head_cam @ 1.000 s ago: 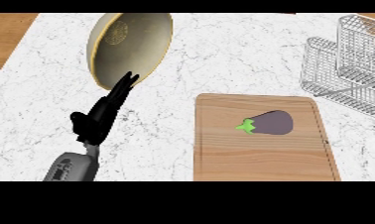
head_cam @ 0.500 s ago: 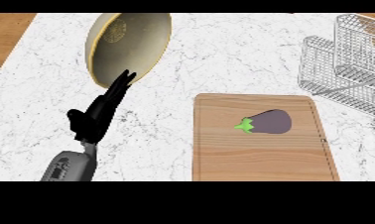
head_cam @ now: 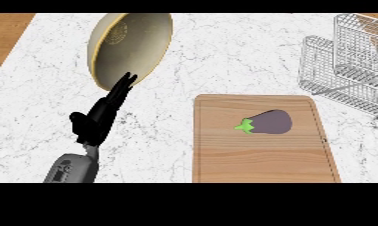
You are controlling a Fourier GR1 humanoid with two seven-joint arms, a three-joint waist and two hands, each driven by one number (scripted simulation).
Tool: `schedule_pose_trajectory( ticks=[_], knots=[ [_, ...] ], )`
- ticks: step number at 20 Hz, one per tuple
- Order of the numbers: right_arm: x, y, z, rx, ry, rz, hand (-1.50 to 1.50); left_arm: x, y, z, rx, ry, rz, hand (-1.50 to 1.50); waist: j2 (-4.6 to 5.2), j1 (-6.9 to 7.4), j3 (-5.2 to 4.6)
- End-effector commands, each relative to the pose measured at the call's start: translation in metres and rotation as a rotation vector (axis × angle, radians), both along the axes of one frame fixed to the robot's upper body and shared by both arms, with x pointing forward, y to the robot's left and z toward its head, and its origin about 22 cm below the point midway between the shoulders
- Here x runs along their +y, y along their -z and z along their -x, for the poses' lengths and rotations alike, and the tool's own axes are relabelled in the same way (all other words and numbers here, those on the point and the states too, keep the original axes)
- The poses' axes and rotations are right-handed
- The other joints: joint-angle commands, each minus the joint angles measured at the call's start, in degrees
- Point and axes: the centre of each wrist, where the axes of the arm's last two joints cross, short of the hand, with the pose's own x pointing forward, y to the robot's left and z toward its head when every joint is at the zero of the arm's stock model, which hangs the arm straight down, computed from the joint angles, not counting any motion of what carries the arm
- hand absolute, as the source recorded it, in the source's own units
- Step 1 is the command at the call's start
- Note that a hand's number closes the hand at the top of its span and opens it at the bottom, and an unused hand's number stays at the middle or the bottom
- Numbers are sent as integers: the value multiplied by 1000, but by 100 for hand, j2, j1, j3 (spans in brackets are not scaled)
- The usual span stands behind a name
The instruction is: Pick the lemon from the cutting board and place it in the tiered basket
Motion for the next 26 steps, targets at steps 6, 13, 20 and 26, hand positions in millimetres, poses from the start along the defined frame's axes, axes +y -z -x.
schedule_pose_trajectory(
  ticks=[6, 13, 20, 26],
  knots=[
    [-16, 5, 3, 97, 64, -283, -150, -13, -2, 5, -10, 1, 10, 0, 7, 12, 6],
    [-37, -27, 23, -172, 350, -199, -150, 13, -4, -2, -6, 1, -2, 0, 15, -14, 2],
    [-122, -34, 95, -395, 639, -160, -150, -9, -3, 4, -11, -5, -7, 0, 36, -39, 20],
    [-177, -41, 165, -526, 675, -287, -150, -3, -7, 4, -19, -12, -3, 0, 18, -80, 22]
  ],
)
